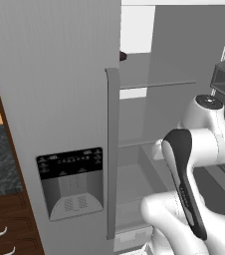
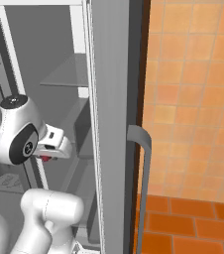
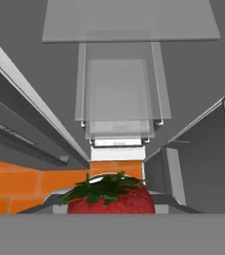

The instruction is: Take the strawberry from the fridge and place it on top of the pancake, located on the dining counter.

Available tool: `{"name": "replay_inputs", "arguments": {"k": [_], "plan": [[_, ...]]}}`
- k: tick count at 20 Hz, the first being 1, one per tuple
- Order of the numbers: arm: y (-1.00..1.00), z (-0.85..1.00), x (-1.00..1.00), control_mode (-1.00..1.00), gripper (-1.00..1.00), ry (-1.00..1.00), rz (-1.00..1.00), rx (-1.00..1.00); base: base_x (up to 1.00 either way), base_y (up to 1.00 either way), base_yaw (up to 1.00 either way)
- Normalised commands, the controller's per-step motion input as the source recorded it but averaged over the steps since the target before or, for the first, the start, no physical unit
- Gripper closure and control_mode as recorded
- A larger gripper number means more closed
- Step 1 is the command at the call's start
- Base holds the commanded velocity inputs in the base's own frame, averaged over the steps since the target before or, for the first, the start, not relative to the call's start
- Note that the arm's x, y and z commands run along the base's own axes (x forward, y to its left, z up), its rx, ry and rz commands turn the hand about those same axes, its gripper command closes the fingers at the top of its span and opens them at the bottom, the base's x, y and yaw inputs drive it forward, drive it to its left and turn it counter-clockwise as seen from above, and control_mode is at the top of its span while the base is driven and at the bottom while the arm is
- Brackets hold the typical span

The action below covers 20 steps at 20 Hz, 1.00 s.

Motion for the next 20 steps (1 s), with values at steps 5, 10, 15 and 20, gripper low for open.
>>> {"name": "replay_inputs", "arguments": {"k": [5,10,15,20], "plan": [[-0.01,0.00,0.00,-1.00,1.00,0.00,0.01,0.00,0.00,0.00,0.00],[-0.24,-0.16,-0.08,-1.00,1.00,0.00,0.03,0.01,0.00,0.00,0.00],[-0.14,-0.07,-0.28,-1.00,1.00,0.00,0.00,0.00,0.00,0.00,0.00],[0.01,-0.02,-0.02,1.00,1.00,0.00,0.00,0.00,0.00,0.00,0.00]]}}
